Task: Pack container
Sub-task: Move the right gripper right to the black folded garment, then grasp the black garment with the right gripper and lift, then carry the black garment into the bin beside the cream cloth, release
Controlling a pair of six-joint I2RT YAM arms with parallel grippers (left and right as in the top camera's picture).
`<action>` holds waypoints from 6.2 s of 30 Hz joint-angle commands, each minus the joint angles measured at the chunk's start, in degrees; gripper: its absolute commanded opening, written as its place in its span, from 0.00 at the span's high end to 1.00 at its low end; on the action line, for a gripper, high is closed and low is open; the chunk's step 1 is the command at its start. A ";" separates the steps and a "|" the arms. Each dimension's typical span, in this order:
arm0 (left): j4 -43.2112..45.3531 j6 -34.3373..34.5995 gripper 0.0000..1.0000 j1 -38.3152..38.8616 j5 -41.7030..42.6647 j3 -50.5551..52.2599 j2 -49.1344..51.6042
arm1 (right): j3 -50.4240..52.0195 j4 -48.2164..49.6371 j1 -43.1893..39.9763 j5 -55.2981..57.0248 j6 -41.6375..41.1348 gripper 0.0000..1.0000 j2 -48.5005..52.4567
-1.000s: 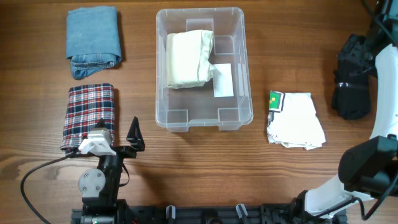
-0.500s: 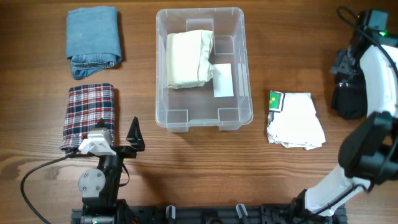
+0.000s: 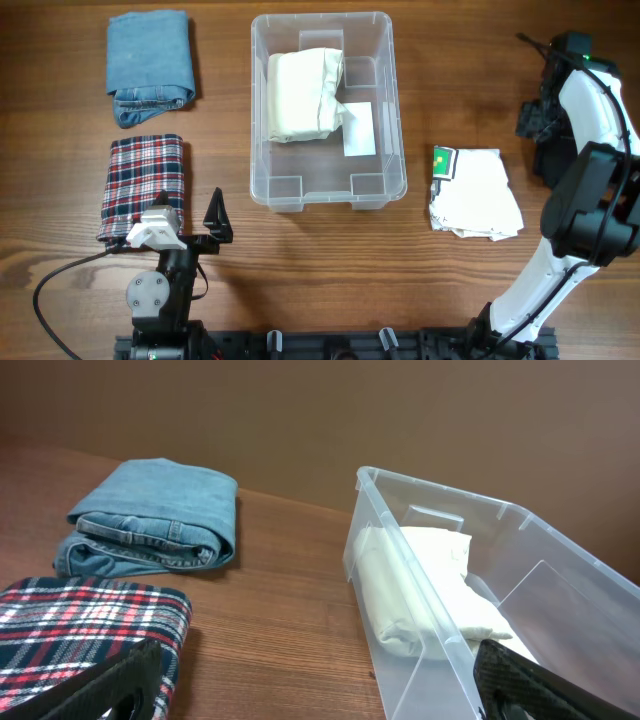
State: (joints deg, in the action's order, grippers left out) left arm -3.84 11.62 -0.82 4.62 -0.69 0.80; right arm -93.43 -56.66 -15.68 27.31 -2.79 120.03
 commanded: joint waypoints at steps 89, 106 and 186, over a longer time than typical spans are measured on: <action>-0.07 -0.74 0.00 -0.31 0.72 0.37 -0.42 | -4.61 1.03 30.25 -12.41 -16.26 0.75 -29.90; -0.07 -0.74 0.00 -0.31 0.72 0.37 -0.42 | -4.61 18.84 49.44 -12.17 -19.02 0.75 -18.64; -0.07 -0.74 0.00 -0.31 0.72 0.37 -0.42 | -4.33 21.20 45.66 -14.03 -18.36 0.83 -0.79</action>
State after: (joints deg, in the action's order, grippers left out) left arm -3.84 11.62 -0.82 4.62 -0.69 0.80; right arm -96.62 -34.79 30.26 16.01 -20.34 116.81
